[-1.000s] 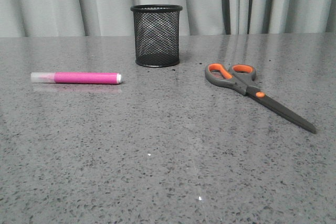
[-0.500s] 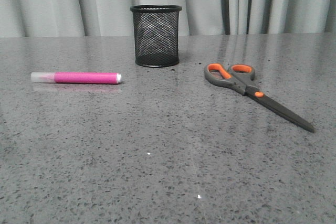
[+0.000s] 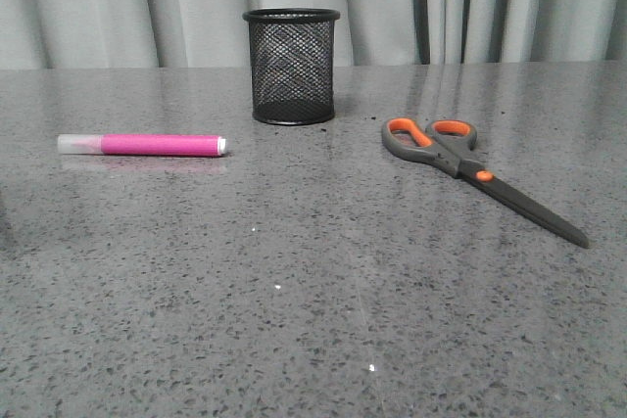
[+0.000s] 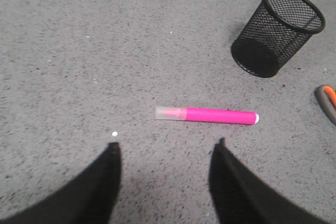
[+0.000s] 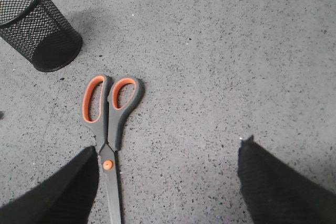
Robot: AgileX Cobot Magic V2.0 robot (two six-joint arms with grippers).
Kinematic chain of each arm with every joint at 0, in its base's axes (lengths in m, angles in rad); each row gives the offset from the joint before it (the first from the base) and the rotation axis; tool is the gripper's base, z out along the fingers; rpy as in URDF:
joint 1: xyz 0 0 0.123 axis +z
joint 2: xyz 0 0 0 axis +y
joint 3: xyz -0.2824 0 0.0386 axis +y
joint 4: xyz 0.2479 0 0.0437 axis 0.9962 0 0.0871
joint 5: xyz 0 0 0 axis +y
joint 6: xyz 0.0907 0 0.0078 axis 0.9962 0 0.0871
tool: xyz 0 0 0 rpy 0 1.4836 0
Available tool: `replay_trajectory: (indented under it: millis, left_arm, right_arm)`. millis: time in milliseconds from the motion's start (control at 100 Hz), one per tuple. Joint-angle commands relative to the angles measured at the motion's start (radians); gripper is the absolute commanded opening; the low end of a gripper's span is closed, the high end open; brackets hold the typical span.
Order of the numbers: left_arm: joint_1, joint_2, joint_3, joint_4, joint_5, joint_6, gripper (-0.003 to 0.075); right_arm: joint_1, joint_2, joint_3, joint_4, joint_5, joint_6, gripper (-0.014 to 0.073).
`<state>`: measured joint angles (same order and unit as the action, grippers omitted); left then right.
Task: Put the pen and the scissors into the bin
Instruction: 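Lower the left gripper and grasp the pink marker pen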
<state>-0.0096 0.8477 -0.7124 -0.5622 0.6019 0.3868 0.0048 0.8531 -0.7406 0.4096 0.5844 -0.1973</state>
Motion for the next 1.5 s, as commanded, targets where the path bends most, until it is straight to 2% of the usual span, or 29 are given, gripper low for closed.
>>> replay_trajectory:
  millis: [0, 170, 300, 470, 670, 970, 1300, 1390, 1490]
  left_arm:
    - [0.001, 0.04, -0.059, -0.09, -0.035, 0.075, 0.0449]
    - [-0.027, 0.148, -0.144, -0.201, 0.034, 0.346, 0.0407]
    - [-0.088, 0.26, -0.223, -0.209, 0.094, 0.562, 0.0398]
    - [-0.165, 0.429, -0.331, -0.171, 0.159, 0.767, 0.0398]
    - [-0.243, 0.627, -0.461, -0.034, 0.209, 0.941, 0.0398]
    - [-0.272, 0.811, -0.582, 0.045, 0.229, 1.002, 0.0398]
    - [-0.272, 0.884, -0.613, 0.092, 0.25, 1.006, 0.0389]
    - [-0.272, 0.884, -0.613, 0.094, 0.25, 1.006, 0.0336]
    - [-0.272, 0.884, -0.613, 0.094, 0.267, 1.006, 0.0183]
  right_arm:
    - [0.002, 0.0, -0.038, 0.004, -0.062, -0.031, 0.0516]
    - [0.002, 0.0, -0.038, 0.004, -0.064, -0.058, 0.0516]
    - [0.002, 0.0, -0.038, 0.004, -0.064, -0.072, 0.0516]
    - [0.002, 0.0, -0.038, 0.004, -0.056, -0.083, 0.0516]
    - [0.002, 0.0, -0.038, 0.004, -0.042, -0.097, 0.0516]
    - [0.002, 0.0, -0.038, 0.004, -0.042, -0.105, 0.0516]
    - [0.002, 0.0, -0.038, 0.004, -0.04, -0.106, 0.0516]
    - [0.002, 0.0, -0.038, 0.004, -0.04, -0.106, 0.0516]
    - [0.002, 0.0, -0.038, 0.004, -0.038, -0.106, 0.0516]
